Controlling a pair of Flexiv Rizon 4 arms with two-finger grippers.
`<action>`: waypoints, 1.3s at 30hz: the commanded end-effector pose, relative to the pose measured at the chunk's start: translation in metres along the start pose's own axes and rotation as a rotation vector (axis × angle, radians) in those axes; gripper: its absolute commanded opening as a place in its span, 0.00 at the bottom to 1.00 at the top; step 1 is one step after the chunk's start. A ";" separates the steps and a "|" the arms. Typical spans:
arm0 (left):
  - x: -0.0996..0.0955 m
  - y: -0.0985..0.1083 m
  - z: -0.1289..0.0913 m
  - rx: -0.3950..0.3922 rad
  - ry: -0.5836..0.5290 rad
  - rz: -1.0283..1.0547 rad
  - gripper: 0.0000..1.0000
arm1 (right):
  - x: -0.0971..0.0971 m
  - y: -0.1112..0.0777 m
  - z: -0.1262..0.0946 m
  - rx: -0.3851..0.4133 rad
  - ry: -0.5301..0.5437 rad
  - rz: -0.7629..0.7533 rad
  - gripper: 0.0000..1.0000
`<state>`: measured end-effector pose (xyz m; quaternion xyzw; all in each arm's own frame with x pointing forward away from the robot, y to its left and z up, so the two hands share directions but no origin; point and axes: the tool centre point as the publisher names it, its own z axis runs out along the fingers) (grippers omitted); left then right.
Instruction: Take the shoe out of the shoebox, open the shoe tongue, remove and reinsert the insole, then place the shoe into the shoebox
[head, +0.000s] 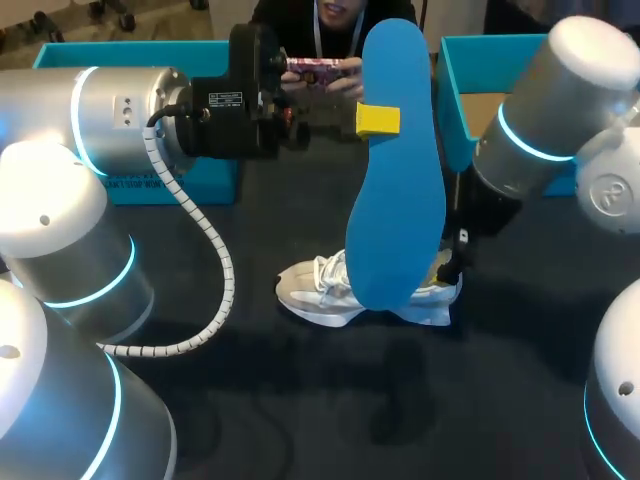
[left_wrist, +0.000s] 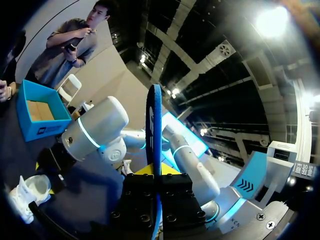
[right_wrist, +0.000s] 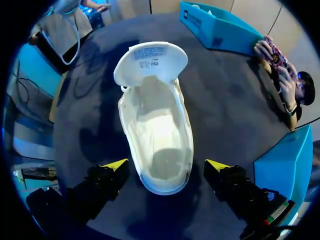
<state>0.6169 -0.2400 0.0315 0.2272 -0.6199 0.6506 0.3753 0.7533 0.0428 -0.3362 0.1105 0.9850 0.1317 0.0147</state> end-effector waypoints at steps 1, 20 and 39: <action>0.000 0.001 0.000 0.002 0.001 0.000 0.00 | 0.000 0.003 0.001 0.031 -0.001 0.001 1.00; 0.000 0.001 0.000 0.002 0.001 0.000 0.00 | -0.006 0.015 0.003 0.146 -0.003 -0.036 1.00; 0.000 0.001 0.000 0.002 0.001 0.000 0.00 | 0.001 0.017 -0.001 0.110 0.031 -0.029 1.00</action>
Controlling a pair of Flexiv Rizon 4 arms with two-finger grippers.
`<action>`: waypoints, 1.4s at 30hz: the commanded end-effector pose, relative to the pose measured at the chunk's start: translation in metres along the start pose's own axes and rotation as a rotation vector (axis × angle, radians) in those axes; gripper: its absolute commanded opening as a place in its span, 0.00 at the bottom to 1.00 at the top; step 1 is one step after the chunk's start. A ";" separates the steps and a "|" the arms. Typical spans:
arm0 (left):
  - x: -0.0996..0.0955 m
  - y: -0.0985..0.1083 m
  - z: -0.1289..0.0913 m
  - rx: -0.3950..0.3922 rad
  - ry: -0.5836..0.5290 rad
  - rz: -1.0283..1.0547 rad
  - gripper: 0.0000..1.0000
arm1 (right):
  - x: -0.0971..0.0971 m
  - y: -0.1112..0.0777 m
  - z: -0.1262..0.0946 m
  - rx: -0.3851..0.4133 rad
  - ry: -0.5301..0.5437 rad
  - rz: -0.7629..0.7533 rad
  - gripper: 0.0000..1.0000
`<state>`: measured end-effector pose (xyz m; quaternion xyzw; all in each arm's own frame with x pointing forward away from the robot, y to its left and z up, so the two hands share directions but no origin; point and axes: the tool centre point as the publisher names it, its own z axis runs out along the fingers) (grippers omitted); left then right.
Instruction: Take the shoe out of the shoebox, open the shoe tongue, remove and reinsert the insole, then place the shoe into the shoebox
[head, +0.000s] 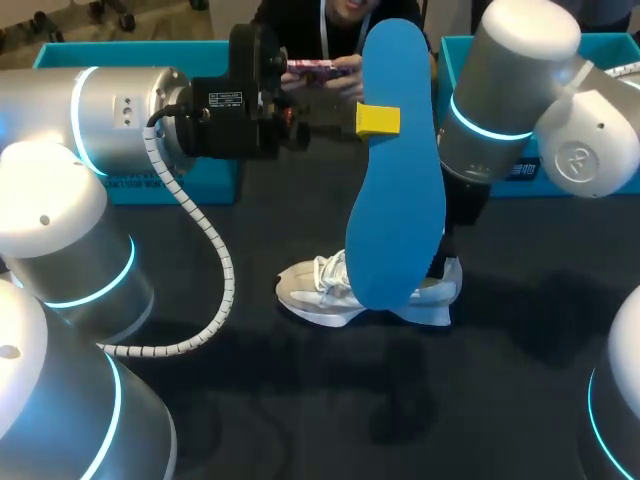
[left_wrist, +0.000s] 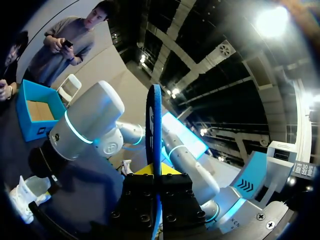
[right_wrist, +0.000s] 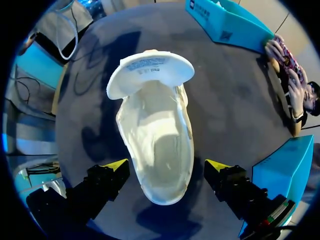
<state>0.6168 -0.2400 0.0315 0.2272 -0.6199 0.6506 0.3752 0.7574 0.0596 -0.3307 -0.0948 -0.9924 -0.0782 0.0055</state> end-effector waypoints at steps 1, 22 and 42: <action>0.000 0.001 0.000 0.002 0.001 0.000 0.00 | 0.001 -0.001 0.000 -0.001 -0.002 0.000 1.00; 0.000 0.001 0.000 0.002 0.001 0.000 0.00 | -0.045 0.026 0.049 -0.038 0.036 -0.055 1.00; 0.000 0.001 0.000 0.002 0.001 0.000 0.00 | -0.039 0.034 0.072 -0.023 0.135 -0.084 0.84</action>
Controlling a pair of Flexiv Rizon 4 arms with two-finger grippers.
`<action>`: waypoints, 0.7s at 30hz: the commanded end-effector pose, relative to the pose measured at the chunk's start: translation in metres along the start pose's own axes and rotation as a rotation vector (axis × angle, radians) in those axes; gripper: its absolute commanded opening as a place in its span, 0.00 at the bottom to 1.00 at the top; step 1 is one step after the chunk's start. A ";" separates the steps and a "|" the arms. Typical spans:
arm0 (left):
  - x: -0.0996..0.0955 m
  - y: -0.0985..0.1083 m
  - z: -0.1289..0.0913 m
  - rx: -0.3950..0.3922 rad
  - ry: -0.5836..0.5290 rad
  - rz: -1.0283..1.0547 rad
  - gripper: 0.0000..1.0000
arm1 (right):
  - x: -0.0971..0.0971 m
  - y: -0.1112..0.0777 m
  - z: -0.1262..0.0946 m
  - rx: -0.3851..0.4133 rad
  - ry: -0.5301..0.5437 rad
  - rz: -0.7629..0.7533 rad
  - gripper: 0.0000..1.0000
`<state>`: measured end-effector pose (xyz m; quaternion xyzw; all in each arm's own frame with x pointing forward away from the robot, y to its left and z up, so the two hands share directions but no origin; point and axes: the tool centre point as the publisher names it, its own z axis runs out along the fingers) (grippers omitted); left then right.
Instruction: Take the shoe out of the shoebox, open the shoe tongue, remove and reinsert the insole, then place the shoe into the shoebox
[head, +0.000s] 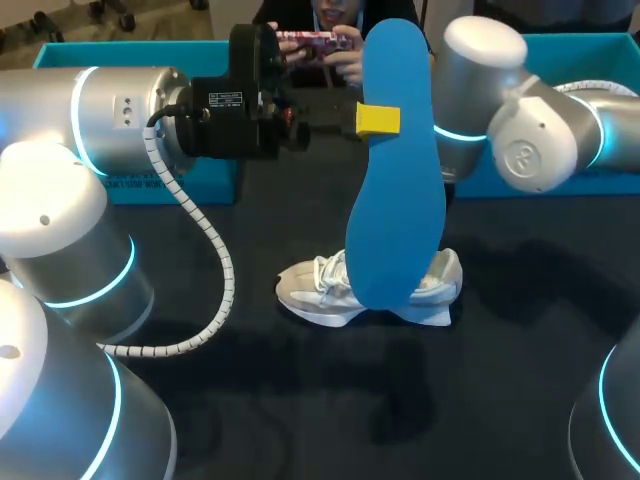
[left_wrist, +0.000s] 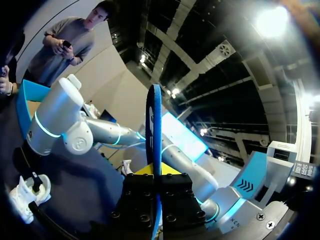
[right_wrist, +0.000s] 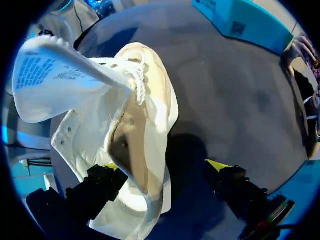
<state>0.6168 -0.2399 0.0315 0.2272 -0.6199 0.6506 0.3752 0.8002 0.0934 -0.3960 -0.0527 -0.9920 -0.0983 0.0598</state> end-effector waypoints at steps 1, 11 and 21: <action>0.000 0.001 0.000 0.002 0.001 0.000 0.00 | -0.002 0.004 0.003 0.008 0.022 -0.010 0.76; 0.000 0.001 0.000 0.002 0.001 0.000 0.00 | 0.010 0.004 0.015 0.007 0.073 0.015 0.00; 0.000 0.001 0.000 0.002 0.001 0.000 0.00 | 0.020 -0.001 0.005 0.024 0.117 0.081 0.00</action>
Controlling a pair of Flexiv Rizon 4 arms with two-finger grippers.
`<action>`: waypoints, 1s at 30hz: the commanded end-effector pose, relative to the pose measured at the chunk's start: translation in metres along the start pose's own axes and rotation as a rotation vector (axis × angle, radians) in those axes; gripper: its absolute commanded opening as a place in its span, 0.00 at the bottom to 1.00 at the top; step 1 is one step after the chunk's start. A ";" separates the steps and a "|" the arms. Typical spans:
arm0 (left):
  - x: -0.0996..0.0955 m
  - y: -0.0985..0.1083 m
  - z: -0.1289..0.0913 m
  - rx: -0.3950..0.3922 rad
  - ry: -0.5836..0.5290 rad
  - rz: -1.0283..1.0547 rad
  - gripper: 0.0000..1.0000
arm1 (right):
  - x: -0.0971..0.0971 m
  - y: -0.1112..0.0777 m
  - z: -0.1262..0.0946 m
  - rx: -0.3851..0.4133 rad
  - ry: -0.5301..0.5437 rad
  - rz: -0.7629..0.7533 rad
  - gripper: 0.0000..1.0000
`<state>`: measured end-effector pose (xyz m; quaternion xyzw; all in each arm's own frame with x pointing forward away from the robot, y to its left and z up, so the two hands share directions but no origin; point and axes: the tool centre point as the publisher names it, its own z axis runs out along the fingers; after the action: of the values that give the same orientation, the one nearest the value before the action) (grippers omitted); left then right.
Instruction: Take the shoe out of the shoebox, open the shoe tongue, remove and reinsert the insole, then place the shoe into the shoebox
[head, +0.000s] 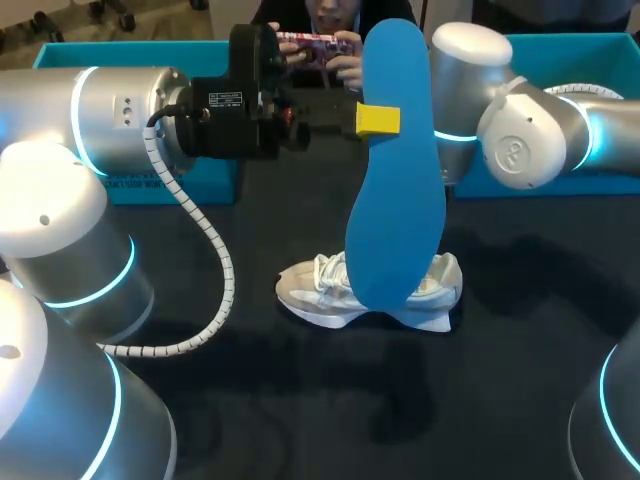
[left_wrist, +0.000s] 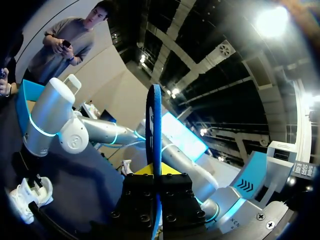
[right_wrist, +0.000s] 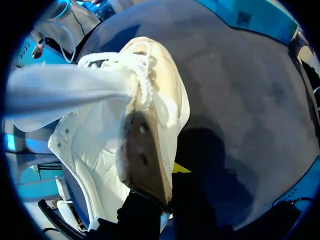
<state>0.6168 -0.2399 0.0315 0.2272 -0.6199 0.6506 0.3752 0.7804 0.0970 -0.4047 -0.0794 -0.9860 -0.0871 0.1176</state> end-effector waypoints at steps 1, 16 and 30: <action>0.000 0.001 0.000 0.002 0.001 0.000 0.00 | 0.003 -0.001 -0.008 -0.016 0.023 0.037 0.00; 0.000 0.001 0.000 0.002 0.001 0.000 0.00 | 0.033 0.000 -0.025 -0.326 -0.013 0.573 0.00; 0.000 0.001 0.000 0.002 0.001 0.000 0.00 | 0.040 0.014 -0.037 -0.383 -0.125 0.981 0.00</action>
<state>0.6168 -0.2399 0.0315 0.2272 -0.6199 0.6506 0.3752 0.7617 0.1076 -0.3628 -0.4811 -0.8490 -0.1855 0.1159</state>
